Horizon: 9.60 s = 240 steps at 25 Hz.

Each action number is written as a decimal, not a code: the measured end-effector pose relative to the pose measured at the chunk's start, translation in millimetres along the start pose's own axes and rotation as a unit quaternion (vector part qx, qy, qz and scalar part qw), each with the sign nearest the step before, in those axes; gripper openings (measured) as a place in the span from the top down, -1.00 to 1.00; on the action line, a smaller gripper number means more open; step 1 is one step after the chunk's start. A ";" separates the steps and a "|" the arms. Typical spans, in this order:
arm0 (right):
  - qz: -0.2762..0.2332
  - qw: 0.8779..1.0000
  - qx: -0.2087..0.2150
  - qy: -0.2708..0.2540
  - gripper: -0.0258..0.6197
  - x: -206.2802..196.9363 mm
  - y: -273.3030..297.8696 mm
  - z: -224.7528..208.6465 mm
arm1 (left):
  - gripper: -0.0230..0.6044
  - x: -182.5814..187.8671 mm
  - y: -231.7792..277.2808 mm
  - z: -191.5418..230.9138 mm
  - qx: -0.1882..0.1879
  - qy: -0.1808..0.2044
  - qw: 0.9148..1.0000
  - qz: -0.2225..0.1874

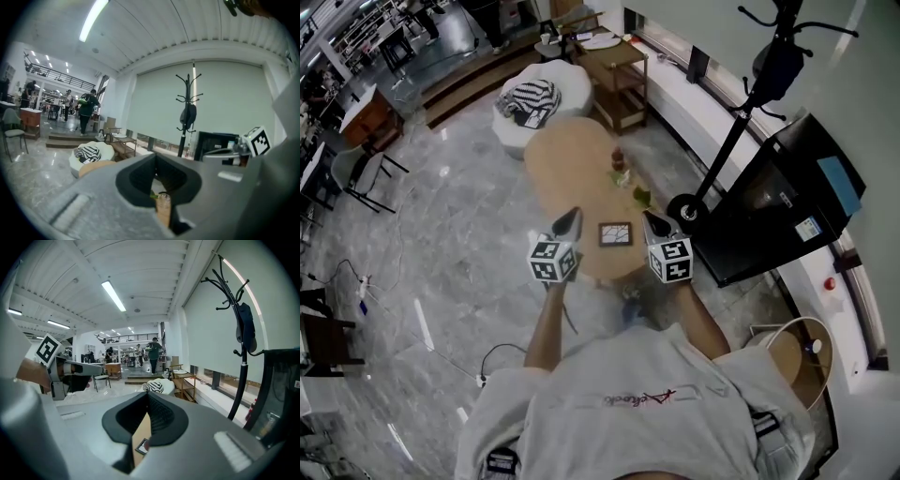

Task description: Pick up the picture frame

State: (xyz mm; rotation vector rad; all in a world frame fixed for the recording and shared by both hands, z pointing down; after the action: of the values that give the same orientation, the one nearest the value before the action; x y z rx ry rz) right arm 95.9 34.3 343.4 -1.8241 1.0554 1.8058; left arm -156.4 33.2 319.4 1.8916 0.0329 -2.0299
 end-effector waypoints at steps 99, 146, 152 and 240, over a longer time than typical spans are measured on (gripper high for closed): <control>0.207 0.960 0.011 0.188 0.90 -241.4 190.3 -169.5 | 0.93 -254.1 242.8 94.9 0.013 -0.079 0.956 0.281; 0.273 0.930 0.015 0.244 0.90 -433.7 242.3 -160.8 | 0.93 -457.3 283.8 107.3 0.007 -0.113 0.927 0.358; 0.265 0.932 -0.002 0.246 0.90 -443.0 262.5 -181.6 | 0.93 -466.0 308.2 112.0 0.009 -0.116 0.928 0.354; 0.221 0.946 -0.082 0.222 0.68 -436.6 310.0 -187.5 | 0.69 -472.4 339.5 109.7 0.068 -0.092 0.936 0.332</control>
State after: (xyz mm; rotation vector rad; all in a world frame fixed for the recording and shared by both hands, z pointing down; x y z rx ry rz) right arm 46.2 -193.0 860.8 -2.3117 1.6326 1.7964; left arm -150.8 -195.8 865.3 1.4845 -0.7133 -1.7373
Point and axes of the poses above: the fingertips, and each gripper's own axes: y forward along the fingers, z to its left, x out of its top, the point moved 9 cm from there along -y, backward along the fingers, and after that the axes turned 14 degrees about x, right-handed, at the moved point
